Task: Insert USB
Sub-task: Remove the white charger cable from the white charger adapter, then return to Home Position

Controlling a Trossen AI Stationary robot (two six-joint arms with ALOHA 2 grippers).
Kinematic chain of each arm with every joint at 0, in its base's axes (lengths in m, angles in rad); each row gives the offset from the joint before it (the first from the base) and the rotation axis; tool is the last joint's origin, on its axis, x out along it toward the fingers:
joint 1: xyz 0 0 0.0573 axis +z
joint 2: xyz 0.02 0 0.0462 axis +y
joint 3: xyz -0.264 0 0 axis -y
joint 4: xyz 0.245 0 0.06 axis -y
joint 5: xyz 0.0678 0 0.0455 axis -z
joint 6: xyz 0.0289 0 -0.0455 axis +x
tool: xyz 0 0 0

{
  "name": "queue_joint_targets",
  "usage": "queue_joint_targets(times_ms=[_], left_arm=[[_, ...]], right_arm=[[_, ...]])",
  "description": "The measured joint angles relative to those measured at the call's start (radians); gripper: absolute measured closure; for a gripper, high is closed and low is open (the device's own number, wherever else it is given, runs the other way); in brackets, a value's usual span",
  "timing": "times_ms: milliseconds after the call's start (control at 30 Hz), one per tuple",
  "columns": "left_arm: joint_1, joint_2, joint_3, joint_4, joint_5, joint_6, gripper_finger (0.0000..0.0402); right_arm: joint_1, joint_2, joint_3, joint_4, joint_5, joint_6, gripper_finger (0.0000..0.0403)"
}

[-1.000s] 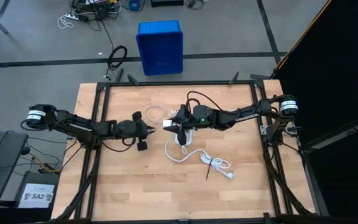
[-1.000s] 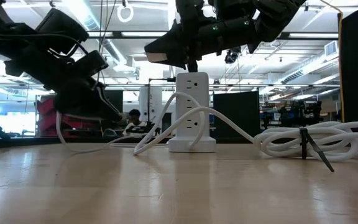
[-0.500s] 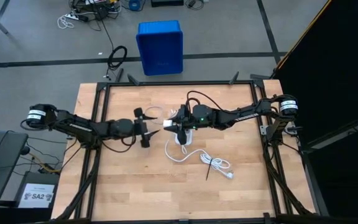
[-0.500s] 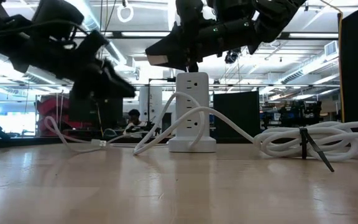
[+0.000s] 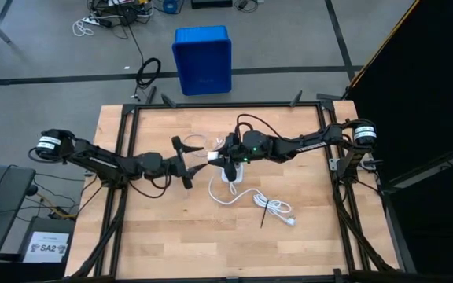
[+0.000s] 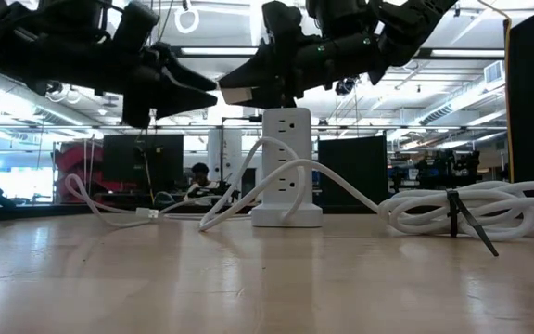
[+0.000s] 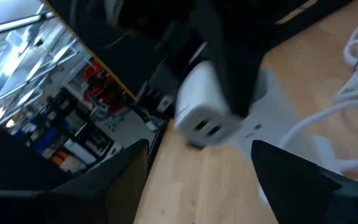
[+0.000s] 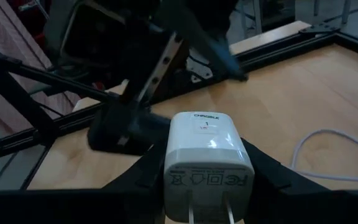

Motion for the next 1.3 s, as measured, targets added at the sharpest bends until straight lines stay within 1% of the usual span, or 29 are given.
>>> queue_joint_targets(times_ms=[167, 367, 500, 700, 867, 933, 967, 1033, 1200, 1300], left_arm=[[-0.030, 0.064, 0.065, -0.001, 0.000, 0.052, 0.0133], [-0.038, 0.097, 0.118, -0.002, -0.015, 0.107, 0.0139], [-0.042, 0.097, 0.119, -0.004, -0.017, 0.147, 0.0179], [-0.049, 0.097, 0.119, -0.021, -0.030, 0.170, 0.0283], [-0.049, 0.097, 0.119, -0.032, -0.037, 0.163, 0.0288], [-0.051, 0.097, 0.119, -0.034, -0.054, 0.160, 0.0303], [-0.053, 0.096, 0.119, -0.036, -0.065, 0.149, 0.0321], [-0.058, 0.093, 0.119, -0.036, -0.077, 0.140, 0.0337], [-0.075, 0.071, 0.119, -0.074, -0.103, 0.122, 0.0356], [-0.077, 0.003, 0.122, -0.181, -0.138, 0.060, 0.0362]], right_arm=[[0.000, 0.000, 0.000, 0.008, -0.013, 0.012, 0.0293], [0.000, 0.001, 0.000, 0.008, -0.037, 0.027, 0.0293], [0.000, 0.001, 0.000, 0.007, -0.039, 0.034, 0.0293], [0.000, 0.001, 0.000, 0.002, -0.039, 0.060, 0.0293], [-0.001, 0.002, 0.000, -0.003, -0.033, 0.058, 0.0293], [-0.002, 0.002, 0.000, -0.002, -0.030, 0.028, 0.0275], [-0.002, 0.002, 0.000, 0.005, -0.025, 0.006, 0.0261], [-0.004, 0.002, 0.000, 0.013, -0.022, -0.018, 0.0227], [-0.018, -0.003, 0.000, 0.006, -0.032, -0.038, 0.0151], [-0.034, -0.036, 0.000, -0.027, -0.039, -0.037, 0.0120]])
